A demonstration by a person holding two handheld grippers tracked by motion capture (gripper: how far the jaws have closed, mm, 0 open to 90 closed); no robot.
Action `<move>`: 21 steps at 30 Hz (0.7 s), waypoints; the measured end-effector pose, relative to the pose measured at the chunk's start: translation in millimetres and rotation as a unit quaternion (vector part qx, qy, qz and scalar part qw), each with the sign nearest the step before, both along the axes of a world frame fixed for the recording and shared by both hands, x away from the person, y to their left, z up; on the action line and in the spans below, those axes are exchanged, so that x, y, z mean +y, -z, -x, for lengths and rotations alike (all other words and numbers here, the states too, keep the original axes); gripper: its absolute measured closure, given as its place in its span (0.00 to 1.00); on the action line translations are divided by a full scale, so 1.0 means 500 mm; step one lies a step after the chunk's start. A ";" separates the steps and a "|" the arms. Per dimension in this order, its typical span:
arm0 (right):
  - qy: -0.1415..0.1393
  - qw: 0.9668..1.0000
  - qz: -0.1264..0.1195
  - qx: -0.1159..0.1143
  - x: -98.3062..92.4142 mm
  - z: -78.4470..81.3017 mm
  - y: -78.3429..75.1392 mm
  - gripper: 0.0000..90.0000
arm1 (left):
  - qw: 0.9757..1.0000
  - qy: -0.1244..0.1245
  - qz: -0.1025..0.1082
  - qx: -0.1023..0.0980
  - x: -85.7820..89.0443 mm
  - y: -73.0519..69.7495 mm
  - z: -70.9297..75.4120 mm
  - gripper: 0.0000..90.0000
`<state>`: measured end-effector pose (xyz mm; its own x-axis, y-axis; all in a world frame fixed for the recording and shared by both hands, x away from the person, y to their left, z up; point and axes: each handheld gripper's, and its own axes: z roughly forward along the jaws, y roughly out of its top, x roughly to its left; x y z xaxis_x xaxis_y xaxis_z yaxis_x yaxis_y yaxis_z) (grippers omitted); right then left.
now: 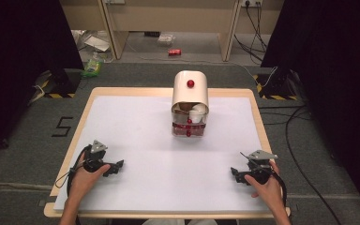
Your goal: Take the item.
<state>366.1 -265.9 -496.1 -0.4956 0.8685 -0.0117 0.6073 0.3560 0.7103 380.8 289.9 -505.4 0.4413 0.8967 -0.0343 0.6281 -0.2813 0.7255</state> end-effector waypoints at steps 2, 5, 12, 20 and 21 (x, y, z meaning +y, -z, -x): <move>-0.001 1.000 -0.001 -0.001 0.000 0.001 0.000 0.07 | 1.000 0.000 0.000 0.000 0.000 0.000 0.000 0.00; -0.007 1.000 -0.004 -0.003 -0.001 0.002 -0.001 0.09 | 1.000 0.000 0.000 0.000 0.000 0.000 0.000 0.00; -0.017 1.000 -0.010 -0.014 -0.001 0.004 -0.004 0.18 | 1.000 0.000 0.000 0.000 0.000 0.000 0.000 0.00; -0.024 0.999 -0.017 -0.035 0.015 0.008 -0.019 0.18 | 1.000 0.000 0.000 0.000 0.000 0.000 0.000 0.00; -0.026 0.999 -0.019 -0.037 0.018 0.009 -0.021 0.18 | 1.000 0.000 0.000 0.000 0.000 0.000 0.000 0.00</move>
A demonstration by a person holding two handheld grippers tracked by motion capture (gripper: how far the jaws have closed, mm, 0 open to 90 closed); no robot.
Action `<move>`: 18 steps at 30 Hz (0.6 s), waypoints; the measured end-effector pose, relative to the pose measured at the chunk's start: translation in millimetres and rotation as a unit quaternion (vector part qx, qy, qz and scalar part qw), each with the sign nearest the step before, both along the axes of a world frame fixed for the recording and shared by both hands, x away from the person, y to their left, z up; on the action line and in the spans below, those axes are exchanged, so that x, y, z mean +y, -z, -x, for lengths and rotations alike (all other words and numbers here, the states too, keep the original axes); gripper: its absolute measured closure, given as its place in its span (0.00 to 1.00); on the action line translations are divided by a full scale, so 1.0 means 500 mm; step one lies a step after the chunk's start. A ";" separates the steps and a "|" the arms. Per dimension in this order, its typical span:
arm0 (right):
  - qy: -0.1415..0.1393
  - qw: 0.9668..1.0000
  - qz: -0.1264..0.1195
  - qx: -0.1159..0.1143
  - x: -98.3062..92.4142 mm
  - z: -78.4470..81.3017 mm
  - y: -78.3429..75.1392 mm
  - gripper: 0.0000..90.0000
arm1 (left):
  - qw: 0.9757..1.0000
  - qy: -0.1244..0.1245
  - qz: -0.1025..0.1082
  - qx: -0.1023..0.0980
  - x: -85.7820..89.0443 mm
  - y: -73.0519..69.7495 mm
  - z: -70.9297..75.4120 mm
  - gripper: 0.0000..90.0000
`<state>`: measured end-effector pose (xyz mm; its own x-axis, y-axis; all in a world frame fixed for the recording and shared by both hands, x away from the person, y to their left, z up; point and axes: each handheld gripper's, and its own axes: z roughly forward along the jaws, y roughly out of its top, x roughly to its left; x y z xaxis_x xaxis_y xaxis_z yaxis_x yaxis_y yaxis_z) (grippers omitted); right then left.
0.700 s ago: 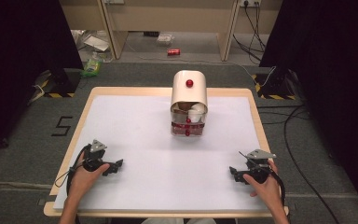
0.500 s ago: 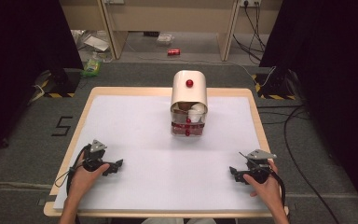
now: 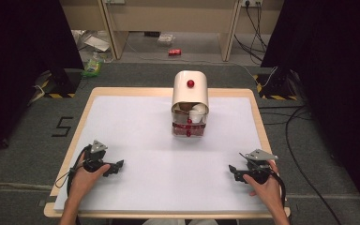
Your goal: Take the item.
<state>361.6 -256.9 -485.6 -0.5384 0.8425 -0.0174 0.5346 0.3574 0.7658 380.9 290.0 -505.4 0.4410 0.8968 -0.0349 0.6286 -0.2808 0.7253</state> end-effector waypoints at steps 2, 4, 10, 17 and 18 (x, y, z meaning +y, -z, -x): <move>-0.005 1.000 0.000 -0.006 0.007 0.002 -0.005 0.18 | 1.000 0.000 0.000 0.000 0.000 0.000 0.000 0.00; -0.012 1.000 -0.001 -0.012 0.019 0.004 -0.012 0.18 | 1.000 0.000 0.000 0.000 0.000 0.000 0.000 0.00; -0.029 0.999 -0.008 -0.027 0.044 0.006 -0.035 0.19 | 1.000 0.000 0.001 0.000 0.000 0.000 0.000 0.00; -0.048 0.998 -0.012 -0.035 0.069 0.005 -0.055 0.20 | 1.000 0.000 0.001 0.000 0.000 0.000 0.000 0.00; -0.051 0.998 -0.013 -0.035 0.076 0.004 -0.058 0.20 | 1.000 0.000 0.001 0.000 0.000 0.000 0.000 0.00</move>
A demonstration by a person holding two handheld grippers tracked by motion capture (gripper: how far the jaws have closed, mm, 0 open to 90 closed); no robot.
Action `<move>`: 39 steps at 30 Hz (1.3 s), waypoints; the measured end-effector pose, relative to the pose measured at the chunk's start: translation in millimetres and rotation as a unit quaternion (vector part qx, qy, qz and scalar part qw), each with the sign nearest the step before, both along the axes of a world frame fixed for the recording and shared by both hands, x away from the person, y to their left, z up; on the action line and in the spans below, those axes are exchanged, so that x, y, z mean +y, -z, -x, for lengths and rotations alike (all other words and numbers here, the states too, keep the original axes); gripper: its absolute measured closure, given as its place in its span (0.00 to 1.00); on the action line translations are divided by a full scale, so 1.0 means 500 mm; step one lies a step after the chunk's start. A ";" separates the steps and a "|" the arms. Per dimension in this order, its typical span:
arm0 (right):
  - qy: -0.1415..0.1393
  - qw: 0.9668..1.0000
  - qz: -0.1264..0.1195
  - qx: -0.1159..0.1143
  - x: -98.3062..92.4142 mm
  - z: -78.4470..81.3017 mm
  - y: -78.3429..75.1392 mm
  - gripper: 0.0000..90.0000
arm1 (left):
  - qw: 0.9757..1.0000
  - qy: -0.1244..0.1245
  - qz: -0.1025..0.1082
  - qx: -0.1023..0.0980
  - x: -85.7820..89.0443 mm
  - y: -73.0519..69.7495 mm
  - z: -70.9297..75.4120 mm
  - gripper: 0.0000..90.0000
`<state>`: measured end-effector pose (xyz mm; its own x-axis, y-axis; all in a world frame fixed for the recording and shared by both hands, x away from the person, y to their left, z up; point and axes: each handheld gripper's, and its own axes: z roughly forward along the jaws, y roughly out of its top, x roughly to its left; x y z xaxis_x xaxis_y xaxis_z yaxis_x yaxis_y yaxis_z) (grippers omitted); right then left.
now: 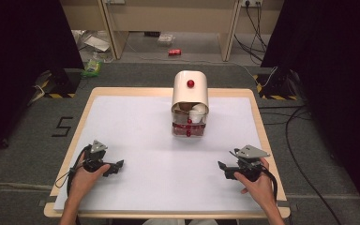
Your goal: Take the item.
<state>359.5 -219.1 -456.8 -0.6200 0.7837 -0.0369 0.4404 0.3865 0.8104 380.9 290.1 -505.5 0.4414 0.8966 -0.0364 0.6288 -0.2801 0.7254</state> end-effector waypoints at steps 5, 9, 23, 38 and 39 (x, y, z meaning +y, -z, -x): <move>-0.024 1.000 -0.007 -0.009 0.037 -0.003 -0.024 0.20 | 1.000 0.000 0.000 0.000 0.000 0.000 0.000 0.00; -0.036 0.999 -0.006 -0.013 0.060 -0.006 -0.035 0.21 | 1.000 0.000 0.000 0.000 0.000 0.000 0.000 0.00; -0.065 0.997 -0.017 -0.040 0.128 -0.036 -0.090 0.22 | 1.000 0.000 -0.001 0.001 0.000 0.000 0.000 0.00; -0.069 0.996 -0.022 -0.056 0.155 -0.065 -0.129 0.22 | 1.000 0.000 0.000 0.000 0.000 0.000 0.000 0.00; -0.069 0.996 -0.022 -0.053 0.158 -0.066 -0.131 0.22 | 1.000 -0.001 0.000 0.000 0.000 0.000 0.000 0.00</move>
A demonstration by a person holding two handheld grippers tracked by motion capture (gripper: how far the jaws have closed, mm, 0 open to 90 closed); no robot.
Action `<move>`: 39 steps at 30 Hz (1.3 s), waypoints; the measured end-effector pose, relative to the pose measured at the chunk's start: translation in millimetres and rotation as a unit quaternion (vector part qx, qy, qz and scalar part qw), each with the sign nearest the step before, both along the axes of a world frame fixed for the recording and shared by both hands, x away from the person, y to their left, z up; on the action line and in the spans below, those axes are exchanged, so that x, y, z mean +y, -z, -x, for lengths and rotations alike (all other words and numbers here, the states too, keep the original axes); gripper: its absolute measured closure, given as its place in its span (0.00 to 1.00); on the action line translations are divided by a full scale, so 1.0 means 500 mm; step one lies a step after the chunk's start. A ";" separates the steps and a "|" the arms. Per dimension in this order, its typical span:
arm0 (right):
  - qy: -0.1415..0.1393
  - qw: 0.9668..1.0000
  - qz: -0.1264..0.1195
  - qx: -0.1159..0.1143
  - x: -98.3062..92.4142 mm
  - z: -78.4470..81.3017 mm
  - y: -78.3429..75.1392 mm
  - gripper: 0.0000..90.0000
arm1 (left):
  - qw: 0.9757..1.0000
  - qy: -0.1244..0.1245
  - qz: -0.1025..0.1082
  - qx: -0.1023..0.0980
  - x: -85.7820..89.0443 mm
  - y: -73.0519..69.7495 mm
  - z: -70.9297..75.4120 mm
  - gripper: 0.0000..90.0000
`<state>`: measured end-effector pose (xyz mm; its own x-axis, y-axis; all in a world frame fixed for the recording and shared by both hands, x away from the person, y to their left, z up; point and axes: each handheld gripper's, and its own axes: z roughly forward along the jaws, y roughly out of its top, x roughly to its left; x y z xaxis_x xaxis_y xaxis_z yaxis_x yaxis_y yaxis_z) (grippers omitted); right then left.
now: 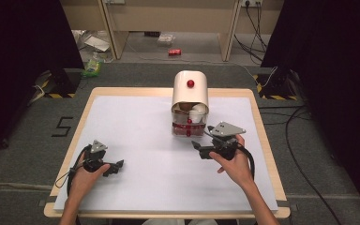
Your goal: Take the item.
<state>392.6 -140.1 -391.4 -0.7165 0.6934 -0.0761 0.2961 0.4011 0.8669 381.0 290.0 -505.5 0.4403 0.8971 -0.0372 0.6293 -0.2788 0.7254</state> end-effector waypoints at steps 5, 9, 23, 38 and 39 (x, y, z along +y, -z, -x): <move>-0.005 1.000 0.000 -0.004 0.012 -0.005 -0.008 0.22 | 1.000 0.000 0.000 0.000 0.000 0.000 0.000 0.00; -0.005 1.000 -0.002 -0.007 0.016 -0.008 -0.017 0.22 | 1.000 0.000 0.000 0.000 0.000 0.000 0.000 0.00; -0.008 1.000 -0.006 -0.020 0.027 -0.027 -0.044 0.22 | 1.000 0.000 0.001 0.001 0.000 0.000 0.000 0.00; 0.001 1.000 -0.013 -0.022 0.038 -0.054 -0.052 0.22 | 1.000 0.000 0.001 0.001 0.000 0.000 0.000 0.00; 0.000 1.000 -0.011 -0.025 0.040 -0.058 -0.053 0.22 | 1.000 0.000 0.001 0.001 0.000 0.000 0.000 0.00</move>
<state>421.5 -120.1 -364.8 -0.7122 0.6954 -0.0958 0.2525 0.3812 0.8893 381.1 290.2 -505.5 0.4409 0.8967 -0.0388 0.6302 -0.2785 0.7248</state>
